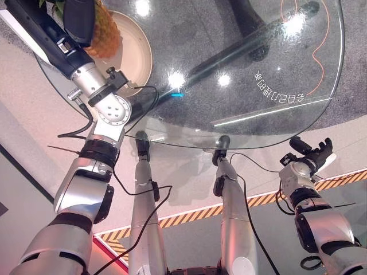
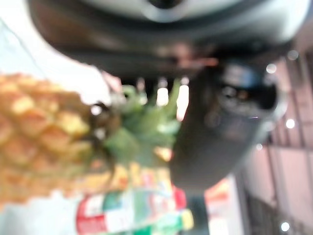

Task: Pick up the fruit to the plate

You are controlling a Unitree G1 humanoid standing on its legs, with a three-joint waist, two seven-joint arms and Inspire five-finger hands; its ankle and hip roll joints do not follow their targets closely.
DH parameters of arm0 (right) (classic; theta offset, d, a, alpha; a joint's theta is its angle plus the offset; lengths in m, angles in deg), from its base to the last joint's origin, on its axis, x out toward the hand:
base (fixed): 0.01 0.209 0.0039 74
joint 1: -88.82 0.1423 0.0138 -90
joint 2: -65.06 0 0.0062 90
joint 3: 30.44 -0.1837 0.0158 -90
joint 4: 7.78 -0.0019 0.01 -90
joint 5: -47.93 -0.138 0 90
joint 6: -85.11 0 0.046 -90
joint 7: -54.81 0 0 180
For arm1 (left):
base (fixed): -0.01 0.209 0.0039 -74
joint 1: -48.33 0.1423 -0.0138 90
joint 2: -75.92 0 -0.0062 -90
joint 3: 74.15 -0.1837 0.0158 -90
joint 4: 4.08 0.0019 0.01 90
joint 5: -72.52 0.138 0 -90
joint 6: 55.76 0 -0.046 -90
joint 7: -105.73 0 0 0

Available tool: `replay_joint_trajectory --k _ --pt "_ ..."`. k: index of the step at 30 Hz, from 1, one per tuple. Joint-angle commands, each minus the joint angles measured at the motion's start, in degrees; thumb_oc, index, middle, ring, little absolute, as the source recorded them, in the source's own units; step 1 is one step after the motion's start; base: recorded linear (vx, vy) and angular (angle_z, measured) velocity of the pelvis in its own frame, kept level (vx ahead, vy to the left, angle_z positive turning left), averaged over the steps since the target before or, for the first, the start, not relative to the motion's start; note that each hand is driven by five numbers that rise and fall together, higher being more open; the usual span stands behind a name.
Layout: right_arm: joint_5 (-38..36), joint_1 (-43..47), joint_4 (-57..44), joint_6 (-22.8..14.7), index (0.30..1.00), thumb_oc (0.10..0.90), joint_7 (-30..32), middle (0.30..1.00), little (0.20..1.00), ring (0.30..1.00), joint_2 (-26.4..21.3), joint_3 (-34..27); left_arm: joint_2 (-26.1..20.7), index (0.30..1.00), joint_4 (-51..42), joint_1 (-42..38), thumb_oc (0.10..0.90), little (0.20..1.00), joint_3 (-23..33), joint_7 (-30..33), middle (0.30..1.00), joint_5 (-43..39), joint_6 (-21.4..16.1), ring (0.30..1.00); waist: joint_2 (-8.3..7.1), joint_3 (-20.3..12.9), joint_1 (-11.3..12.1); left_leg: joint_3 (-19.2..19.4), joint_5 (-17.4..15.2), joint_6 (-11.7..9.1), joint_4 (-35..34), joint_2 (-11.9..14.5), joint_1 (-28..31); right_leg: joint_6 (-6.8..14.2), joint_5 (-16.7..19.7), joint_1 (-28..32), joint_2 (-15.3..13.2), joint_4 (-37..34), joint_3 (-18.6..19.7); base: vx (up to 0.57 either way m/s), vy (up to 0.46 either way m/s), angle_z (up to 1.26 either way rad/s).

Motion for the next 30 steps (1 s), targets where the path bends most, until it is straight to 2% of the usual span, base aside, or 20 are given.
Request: replay_joint_trajectory --k 1,9,10,11,12,30 --pt "0.8 -3.41 -1.63 -3.76 0.9 0.8 2.86 0.9 0.9 0.9 -1.04 -0.51 -2.91 0.564 -5.5 -3.18 0.407 0.507 3.75 -0.23 0.564 4.44 -6.52 0.564 -2.94 -1.29 2.6 -0.84 -12.22 1.88 10.79 -1.19 -1.4 -0.42 -1.07 1.27 3.07 -1.15 -0.78 0.0 0.0 0.0" --pt "0.76 -3.98 -1.74 -3.88 0.9 0.8 2.54 0.9 0.9 0.9 -1.43 -1.3 -2.28 0.573 -6.73 -1.16 0.418 0.518 4.15 -0.91 0.573 5.57 -6.62 0.573 -2.94 -1.29 2.94 -1.25 -12.36 2.16 12.25 -1.51 -2.27 -0.69 -1.24 0.64 2.99 0.08 -1.01 0.0 -0.006 0.02" --pt "0.78 -4.01 -1.8 -3.87 0.9 0.8 2.6 0.9 0.9 0.9 -1.43 -1.31 -2.26 0.62 -6.92 -0.94 0.473 0.573 4.21 -1.09 0.62 5.48 -6.5 0.62 -2.91 -1.29 3.0 -1.3 -12.38 2.15 12.34 -1.51 -2.32 -0.69 -1.28 0.66 2.97 0.13 -1.05 0.0 -0.01 0.04" --pt "0.8 -4.06 -1.96 -3.85 0.9 0.8 2.77 0.9 0.9 0.9 -1.35 -1.31 -2.18 0.804 -7.18 -0.6 0.687 0.787 4.27 -1.14 0.804 5.49 -6.29 0.804 -2.86 -1.29 3.12 -1.37 -12.38 2.14 12.39 -1.52 -2.35 -0.68 -1.32 0.69 2.92 0.17 -1.1 0.0 0.0 0.0" --pt "0.87 -4.05 -2.06 -3.72 0.9 0.8 2.93 0.9 0.9 0.9 -1.39 -1.34 -2.07 0.9 -7.32 -0.27 0.8 0.9 4.33 -1.08 0.9 5.61 -6.23 0.9 -2.83 -1.29 3.21 -1.4 -12.36 2.13 12.44 -1.54 -2.37 -0.66 -1.3 0.69 2.85 0.2 -1.15 0.0 0.0 0.0" --pt "1.04 -5.06 -2.54 -3.58 0.9 0.8 2.71 0.9 0.9 0.9 -1.61 -1.96 -1.58 0.9 -9.86 3.73 0.8 0.9 5.0 -0.73 0.9 9.27 -7.25 0.9 -2.36 -1.29 4.07 -1.85 -12.3 2.02 12.19 -1.53 -2.24 -0.26 -1.09 0.95 2.49 0.0 -1.69 0.0 -0.001 0.0"
